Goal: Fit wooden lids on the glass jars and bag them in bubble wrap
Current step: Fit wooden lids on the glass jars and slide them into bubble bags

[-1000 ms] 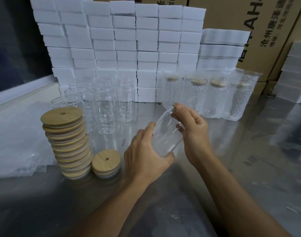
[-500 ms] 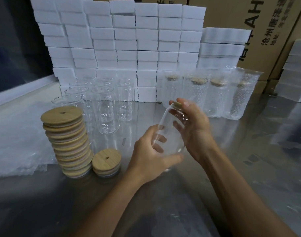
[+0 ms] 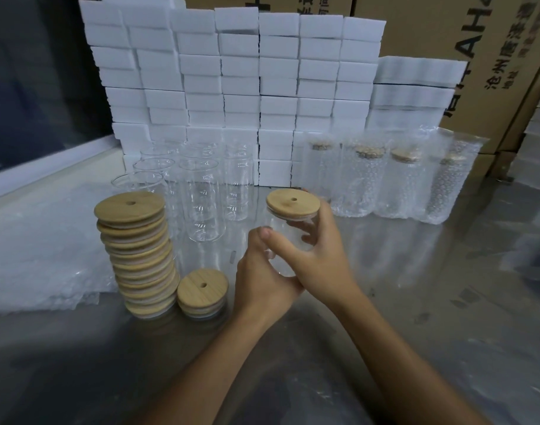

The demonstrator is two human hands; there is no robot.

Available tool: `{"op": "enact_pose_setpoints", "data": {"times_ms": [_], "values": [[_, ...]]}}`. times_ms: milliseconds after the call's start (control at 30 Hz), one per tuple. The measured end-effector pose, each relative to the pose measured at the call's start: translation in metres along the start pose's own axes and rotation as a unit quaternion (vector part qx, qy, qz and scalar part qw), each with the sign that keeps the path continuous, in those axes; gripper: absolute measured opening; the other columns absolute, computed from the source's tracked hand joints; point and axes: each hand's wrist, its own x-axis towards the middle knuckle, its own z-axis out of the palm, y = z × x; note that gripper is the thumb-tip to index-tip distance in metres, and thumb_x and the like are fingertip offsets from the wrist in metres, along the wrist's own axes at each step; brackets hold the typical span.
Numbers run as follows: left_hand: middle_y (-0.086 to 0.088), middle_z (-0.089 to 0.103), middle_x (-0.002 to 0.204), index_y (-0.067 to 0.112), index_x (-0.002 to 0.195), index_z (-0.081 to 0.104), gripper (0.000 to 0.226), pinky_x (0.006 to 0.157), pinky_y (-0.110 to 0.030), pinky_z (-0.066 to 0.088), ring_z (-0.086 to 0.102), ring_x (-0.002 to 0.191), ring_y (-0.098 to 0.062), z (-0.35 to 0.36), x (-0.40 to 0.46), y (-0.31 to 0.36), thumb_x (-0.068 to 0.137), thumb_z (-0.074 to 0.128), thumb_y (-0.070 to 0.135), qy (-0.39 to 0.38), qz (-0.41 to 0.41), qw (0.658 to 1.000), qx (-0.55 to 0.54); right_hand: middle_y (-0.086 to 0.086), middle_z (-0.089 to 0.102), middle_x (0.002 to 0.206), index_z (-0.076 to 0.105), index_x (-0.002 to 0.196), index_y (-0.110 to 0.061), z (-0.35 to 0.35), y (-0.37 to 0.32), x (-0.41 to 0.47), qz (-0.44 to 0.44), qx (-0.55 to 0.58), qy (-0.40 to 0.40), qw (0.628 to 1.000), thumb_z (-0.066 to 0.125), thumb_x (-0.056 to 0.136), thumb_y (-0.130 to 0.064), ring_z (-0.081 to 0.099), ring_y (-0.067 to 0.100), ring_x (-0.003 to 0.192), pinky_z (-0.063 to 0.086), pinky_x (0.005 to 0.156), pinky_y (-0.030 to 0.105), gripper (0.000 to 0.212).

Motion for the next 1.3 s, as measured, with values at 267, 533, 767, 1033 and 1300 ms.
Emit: {"op": "enact_pose_setpoints", "data": {"times_ms": [267,533,767,1033,1300], "values": [[0.021,0.053,0.110,0.032,0.132,0.032,0.086,0.080,-0.022,0.045,0.059,0.110,-0.011,-0.006,0.002,0.002,0.063,0.082,0.020,-0.009,0.001,1.000,0.000,-0.015,0.061,0.126,0.046,0.135,-0.035,0.000,0.016,0.000,0.053,0.004,-0.034,0.998,0.087,0.075,-0.035,0.061,0.002,0.116,0.048,0.098,0.031,0.072],[0.007,0.031,0.147,0.031,0.152,0.016,0.105,0.065,0.006,0.037,0.032,0.125,-0.001,-0.020,0.010,0.021,0.069,0.072,-0.004,-0.092,0.018,0.995,-0.030,-0.009,0.062,0.126,0.045,0.138,-0.032,-0.006,0.032,0.004,0.102,0.026,-0.039,0.994,0.086,0.064,-0.053,0.062,0.008,0.119,0.052,0.104,0.044,0.087],[0.011,0.058,0.112,0.027,0.121,0.059,0.045,0.073,-0.015,0.050,0.061,0.092,-0.010,-0.068,0.035,0.079,0.080,0.065,0.008,-0.056,0.115,0.989,0.070,-0.009,0.064,0.126,0.046,0.136,-0.035,-0.009,0.039,0.006,0.107,0.022,-0.014,0.994,0.083,0.055,-0.067,0.062,0.012,0.119,0.051,0.105,0.047,0.095],[0.001,0.069,0.079,0.018,0.092,0.071,0.015,0.041,-0.013,0.039,0.064,0.054,-0.020,-0.162,0.084,0.110,0.084,0.068,0.005,0.047,0.153,0.984,0.082,-0.014,0.061,0.129,0.044,0.139,-0.035,-0.012,0.035,0.003,0.110,0.006,-0.021,0.994,0.083,0.059,-0.071,0.060,0.009,0.120,0.051,0.104,0.049,0.096],[-0.001,0.067,0.079,0.018,0.084,0.068,0.014,0.047,-0.021,0.042,0.056,0.055,-0.016,-0.242,0.112,0.043,0.087,0.062,0.005,0.214,-0.003,0.976,0.049,-0.012,0.061,0.128,0.044,0.139,-0.035,-0.010,0.034,0.004,0.114,0.013,-0.016,0.993,0.081,0.055,-0.070,0.060,0.010,0.120,0.052,0.103,0.049,0.098]]}}
